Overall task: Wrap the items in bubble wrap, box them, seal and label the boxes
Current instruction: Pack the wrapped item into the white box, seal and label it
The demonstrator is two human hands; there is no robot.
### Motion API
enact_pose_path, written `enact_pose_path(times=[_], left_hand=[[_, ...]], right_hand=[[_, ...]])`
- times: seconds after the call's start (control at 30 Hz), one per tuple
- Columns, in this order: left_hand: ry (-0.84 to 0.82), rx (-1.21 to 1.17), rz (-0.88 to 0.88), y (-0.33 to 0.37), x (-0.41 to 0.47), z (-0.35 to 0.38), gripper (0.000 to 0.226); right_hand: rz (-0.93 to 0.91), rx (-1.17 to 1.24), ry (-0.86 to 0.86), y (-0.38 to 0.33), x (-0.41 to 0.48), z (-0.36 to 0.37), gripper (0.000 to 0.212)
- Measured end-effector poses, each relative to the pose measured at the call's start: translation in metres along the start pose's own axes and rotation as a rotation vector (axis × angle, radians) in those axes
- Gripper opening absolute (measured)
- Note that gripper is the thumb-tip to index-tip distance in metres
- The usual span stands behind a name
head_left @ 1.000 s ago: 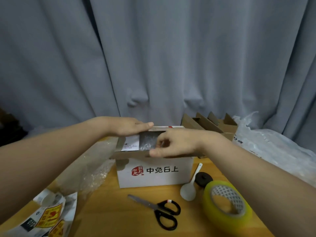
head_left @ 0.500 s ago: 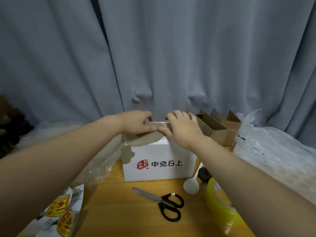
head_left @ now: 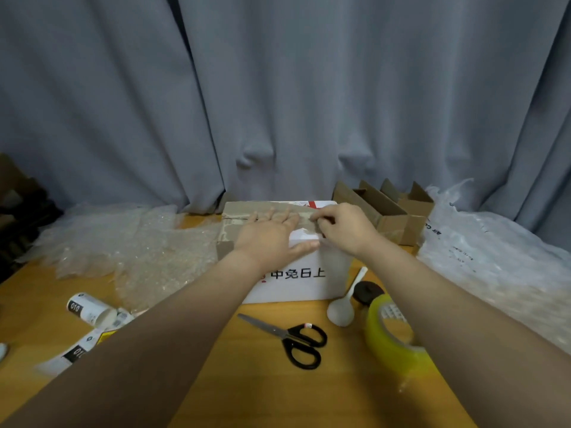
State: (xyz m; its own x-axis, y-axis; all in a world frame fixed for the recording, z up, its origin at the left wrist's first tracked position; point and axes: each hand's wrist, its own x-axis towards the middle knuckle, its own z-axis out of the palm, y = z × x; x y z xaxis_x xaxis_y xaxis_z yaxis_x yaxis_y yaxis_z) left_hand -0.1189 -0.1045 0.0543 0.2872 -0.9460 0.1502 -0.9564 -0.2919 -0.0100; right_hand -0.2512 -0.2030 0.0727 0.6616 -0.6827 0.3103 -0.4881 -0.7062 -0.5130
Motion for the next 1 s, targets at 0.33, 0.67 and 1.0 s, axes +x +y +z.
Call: enact_pose_path(times=[0.33,0.67,1.0], left_hand=[[0.031,0.045,-0.075,0.018,-0.008,-0.007,0.084],[0.195,-0.32,0.11,0.024,-0.042,-0.053,0.054],[0.018,-1.407,0.036,0.03,-0.059,-0.1,0.034]], right_hand=[[0.305,-0.456,-0.35,0.044,-0.087,-0.017,0.042],[0.321,-0.244,-0.434,0.016,-0.105,-0.063,0.065],[-0.095,0.2,-0.161,-0.069,-0.077,-0.113,0.07]])
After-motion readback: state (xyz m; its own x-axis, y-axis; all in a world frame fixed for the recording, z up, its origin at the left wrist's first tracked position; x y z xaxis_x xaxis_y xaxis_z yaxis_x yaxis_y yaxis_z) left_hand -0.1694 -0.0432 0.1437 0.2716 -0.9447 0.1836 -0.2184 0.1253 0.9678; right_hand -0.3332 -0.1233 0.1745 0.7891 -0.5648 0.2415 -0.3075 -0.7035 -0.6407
